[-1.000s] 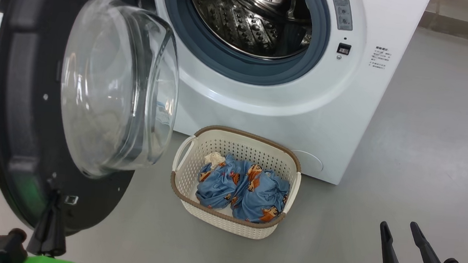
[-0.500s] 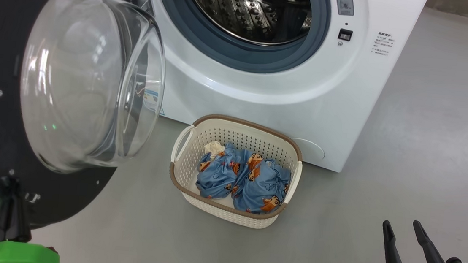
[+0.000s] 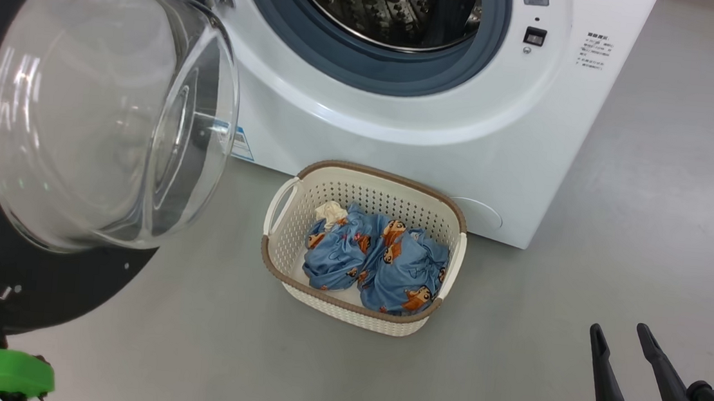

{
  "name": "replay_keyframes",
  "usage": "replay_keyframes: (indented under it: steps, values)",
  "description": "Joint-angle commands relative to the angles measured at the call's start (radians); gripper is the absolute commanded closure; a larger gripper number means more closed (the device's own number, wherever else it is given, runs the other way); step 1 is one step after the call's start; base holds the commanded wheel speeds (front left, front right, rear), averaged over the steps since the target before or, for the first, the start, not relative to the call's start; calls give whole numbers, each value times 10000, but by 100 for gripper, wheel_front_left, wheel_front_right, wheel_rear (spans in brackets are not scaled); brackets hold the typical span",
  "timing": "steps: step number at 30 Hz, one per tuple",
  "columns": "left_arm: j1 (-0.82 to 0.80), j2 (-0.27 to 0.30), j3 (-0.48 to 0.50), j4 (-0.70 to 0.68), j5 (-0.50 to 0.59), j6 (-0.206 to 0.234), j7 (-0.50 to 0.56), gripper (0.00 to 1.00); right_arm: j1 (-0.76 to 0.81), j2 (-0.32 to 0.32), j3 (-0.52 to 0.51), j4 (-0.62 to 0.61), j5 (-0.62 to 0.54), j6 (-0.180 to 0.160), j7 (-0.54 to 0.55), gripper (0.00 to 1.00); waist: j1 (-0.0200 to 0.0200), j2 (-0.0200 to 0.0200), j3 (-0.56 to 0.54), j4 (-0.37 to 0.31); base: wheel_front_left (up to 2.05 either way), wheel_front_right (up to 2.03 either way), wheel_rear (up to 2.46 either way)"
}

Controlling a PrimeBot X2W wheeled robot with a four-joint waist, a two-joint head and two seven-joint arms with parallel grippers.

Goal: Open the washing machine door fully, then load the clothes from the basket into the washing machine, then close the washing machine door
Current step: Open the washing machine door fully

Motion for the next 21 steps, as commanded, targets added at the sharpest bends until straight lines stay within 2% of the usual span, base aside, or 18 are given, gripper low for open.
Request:
replay_keyframes:
  steps: [1,21]
  values:
    - [-619,687,565,-318,44,95,-157,100,-354,-242,238,-263,-116,56,-122,0,0,0,50,10,0,0,0]
    - [-2428,1301,2127,1368,126,-254,-157,100,-968,-620,281,-426,-168,56,-122,0,0,0,1262,-106,0,0,0]
